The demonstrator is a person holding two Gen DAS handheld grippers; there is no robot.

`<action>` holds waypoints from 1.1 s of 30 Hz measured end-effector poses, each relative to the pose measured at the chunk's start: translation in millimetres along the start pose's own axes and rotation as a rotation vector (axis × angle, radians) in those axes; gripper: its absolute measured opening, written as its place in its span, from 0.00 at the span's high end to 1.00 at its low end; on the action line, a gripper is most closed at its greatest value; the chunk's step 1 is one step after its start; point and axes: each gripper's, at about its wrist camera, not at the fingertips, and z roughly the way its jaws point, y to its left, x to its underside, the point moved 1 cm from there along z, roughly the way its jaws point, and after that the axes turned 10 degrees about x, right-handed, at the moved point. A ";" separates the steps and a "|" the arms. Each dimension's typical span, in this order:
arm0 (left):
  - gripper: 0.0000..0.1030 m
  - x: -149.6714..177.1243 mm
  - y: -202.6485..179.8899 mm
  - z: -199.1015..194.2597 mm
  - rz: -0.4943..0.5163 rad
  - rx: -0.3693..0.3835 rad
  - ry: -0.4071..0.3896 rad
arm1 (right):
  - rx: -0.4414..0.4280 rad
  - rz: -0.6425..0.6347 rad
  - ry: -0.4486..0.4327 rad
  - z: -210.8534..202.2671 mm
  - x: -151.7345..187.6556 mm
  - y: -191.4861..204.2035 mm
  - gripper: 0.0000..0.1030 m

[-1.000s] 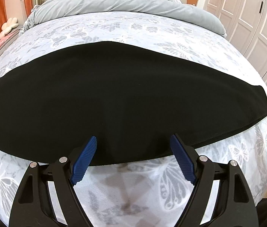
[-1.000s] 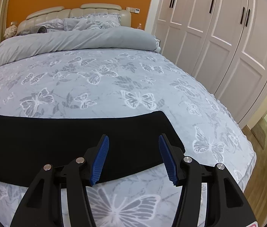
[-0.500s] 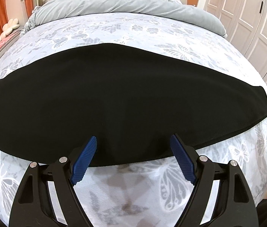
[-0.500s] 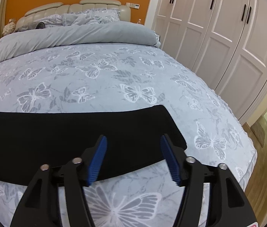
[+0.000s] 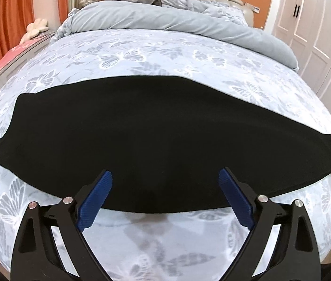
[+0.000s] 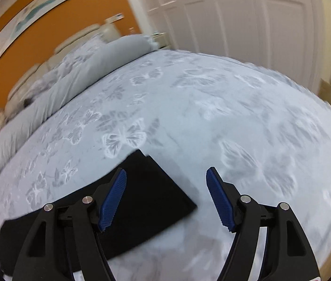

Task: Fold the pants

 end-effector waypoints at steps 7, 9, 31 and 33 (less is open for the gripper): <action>0.12 5.8 -0.4 15.4 0.048 -0.048 0.026 | 0.036 -0.251 0.100 76.2 3.7 61.9 0.90; 0.12 4.0 2.6 17.5 0.051 -0.049 0.032 | 0.042 -0.265 0.063 65.6 -2.5 65.4 0.93; 0.08 14.0 -1.3 9.0 -0.012 0.002 0.054 | -0.040 0.092 0.206 43.7 51.5 -19.5 0.16; 0.08 14.2 1.5 4.1 -0.014 0.003 0.046 | -0.054 0.139 0.211 45.7 50.3 -17.0 0.15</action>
